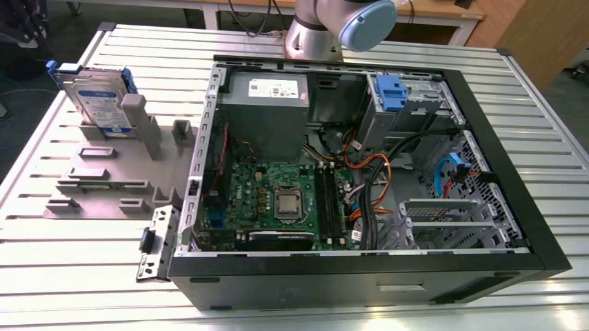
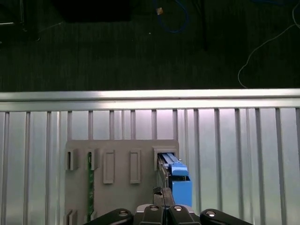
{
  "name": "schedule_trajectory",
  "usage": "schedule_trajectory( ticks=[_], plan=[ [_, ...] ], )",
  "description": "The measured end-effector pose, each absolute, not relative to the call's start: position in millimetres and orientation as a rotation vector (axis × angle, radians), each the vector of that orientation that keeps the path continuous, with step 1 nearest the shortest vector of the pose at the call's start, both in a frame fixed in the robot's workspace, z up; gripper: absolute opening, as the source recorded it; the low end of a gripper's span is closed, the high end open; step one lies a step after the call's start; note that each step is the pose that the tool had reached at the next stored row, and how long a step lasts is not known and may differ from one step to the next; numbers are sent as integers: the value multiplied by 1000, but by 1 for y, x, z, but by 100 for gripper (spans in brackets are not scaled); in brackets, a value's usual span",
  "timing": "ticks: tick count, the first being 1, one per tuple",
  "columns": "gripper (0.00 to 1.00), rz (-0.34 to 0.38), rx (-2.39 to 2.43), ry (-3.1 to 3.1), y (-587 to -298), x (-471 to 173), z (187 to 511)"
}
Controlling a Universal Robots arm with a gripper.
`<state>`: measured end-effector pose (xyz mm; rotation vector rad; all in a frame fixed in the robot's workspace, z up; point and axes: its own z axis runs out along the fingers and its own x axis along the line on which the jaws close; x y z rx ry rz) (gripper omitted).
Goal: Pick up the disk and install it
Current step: 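Pick up the disk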
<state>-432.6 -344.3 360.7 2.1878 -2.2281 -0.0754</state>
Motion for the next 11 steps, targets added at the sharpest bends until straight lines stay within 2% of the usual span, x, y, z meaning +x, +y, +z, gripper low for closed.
schedule_trajectory(
  ticks=[11],
  plan=[
    [11,-74,2261,-2152,-344,-434,361]
  ],
)
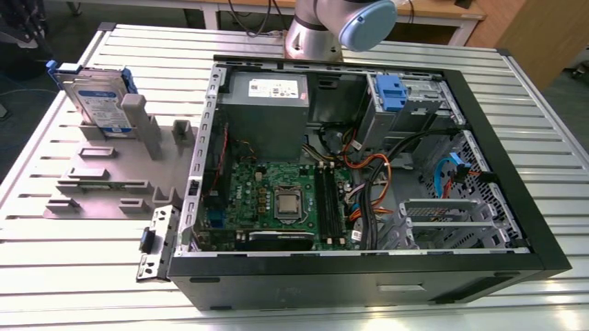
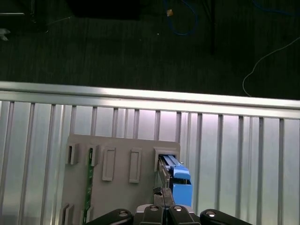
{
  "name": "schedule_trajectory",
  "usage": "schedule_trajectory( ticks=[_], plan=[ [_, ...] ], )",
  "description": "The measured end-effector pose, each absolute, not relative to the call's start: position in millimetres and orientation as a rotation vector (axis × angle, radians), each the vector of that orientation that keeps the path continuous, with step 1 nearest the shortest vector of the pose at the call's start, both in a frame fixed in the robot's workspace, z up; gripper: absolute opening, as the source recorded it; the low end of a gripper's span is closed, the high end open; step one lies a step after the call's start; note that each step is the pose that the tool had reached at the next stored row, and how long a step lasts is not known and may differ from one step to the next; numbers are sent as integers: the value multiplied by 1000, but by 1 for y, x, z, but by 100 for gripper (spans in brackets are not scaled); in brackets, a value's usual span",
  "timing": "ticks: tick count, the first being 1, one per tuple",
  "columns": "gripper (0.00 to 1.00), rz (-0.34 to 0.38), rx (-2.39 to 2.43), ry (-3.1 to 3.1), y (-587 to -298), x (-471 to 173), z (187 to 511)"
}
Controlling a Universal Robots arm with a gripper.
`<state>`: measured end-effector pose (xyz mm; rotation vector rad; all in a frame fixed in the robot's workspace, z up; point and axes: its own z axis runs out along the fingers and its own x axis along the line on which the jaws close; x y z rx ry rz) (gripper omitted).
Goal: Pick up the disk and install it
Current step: 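Pick up the disk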
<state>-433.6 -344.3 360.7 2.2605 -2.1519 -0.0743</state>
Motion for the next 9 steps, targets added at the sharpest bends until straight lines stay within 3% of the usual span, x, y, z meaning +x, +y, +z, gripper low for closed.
schedule_trajectory(
  ticks=[9],
  plan=[
    [11,-74,2294,-2115,-344,-434,361]
  ],
)
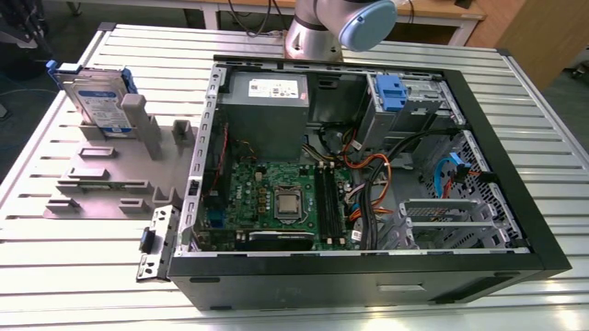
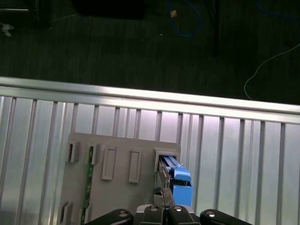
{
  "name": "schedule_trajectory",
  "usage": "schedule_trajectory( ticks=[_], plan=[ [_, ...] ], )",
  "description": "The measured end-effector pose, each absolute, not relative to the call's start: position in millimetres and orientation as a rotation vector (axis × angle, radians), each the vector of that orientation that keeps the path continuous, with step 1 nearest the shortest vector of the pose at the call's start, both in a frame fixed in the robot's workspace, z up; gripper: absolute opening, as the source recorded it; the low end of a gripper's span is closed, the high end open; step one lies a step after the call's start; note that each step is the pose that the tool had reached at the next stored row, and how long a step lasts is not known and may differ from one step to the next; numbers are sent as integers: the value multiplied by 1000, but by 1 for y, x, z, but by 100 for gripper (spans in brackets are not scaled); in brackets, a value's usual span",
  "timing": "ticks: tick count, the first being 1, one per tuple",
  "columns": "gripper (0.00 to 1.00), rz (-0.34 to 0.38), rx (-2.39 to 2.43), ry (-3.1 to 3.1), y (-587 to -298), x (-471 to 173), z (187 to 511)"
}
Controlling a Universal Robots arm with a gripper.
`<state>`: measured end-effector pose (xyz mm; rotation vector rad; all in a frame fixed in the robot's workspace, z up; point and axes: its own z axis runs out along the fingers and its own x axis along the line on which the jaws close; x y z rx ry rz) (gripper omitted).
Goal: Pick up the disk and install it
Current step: 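Pick up the disk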
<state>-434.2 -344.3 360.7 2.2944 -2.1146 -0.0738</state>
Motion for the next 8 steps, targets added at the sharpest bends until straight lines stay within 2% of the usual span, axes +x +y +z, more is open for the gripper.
schedule_trajectory(
  ticks=[8],
  plan=[
    [11,-73,2324,-2082,-344,-435,361]
  ],
)
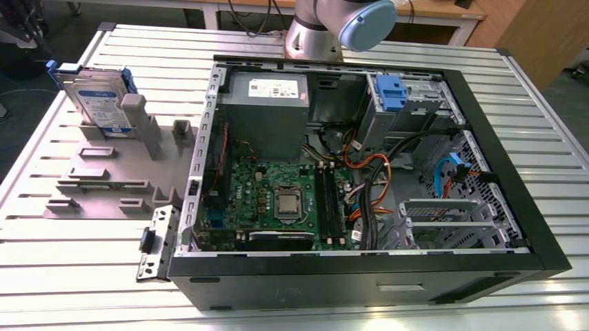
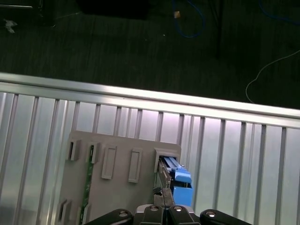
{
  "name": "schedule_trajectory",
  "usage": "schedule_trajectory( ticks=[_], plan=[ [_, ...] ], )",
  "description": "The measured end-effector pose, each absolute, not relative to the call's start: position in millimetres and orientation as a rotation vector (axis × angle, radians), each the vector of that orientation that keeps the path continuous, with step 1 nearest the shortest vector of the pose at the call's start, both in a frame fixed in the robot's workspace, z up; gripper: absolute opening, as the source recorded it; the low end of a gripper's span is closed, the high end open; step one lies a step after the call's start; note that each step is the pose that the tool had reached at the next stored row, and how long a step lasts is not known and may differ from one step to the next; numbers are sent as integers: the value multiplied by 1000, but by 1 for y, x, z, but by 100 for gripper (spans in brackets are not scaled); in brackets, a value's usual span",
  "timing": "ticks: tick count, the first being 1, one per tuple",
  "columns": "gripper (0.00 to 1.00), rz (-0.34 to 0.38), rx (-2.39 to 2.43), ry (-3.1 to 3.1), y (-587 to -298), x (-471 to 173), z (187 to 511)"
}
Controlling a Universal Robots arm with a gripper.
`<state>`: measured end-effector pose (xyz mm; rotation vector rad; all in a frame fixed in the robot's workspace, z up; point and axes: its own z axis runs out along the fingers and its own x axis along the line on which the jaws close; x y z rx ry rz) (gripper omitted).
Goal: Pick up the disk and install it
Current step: 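Pick up the disk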
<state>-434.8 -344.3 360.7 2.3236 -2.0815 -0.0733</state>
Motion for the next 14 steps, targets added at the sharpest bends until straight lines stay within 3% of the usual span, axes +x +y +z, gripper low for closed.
schedule_trajectory(
  ticks=[14],
  plan=[
    [11,-72,2374,-2022,-344,-436,361]
  ],
)
